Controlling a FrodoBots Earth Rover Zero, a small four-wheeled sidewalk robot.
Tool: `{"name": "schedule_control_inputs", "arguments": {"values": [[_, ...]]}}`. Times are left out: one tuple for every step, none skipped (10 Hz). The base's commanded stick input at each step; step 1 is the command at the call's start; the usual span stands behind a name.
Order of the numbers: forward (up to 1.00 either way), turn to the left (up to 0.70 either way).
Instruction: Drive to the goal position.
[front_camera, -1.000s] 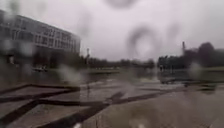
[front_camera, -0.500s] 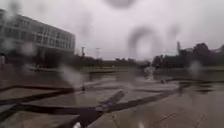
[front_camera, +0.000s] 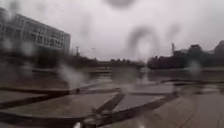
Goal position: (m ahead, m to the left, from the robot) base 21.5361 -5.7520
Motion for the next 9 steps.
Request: {"name": "schedule_control_inputs", "arguments": {"values": [[0.7, -0.13], [0.7, -0.13], [0.7, -0.13], [0.7, -0.13], [0.7, -0.13], [0.7, -0.13], [0.7, -0.13], [0.7, -0.13], [0.7, -0.13]]}}
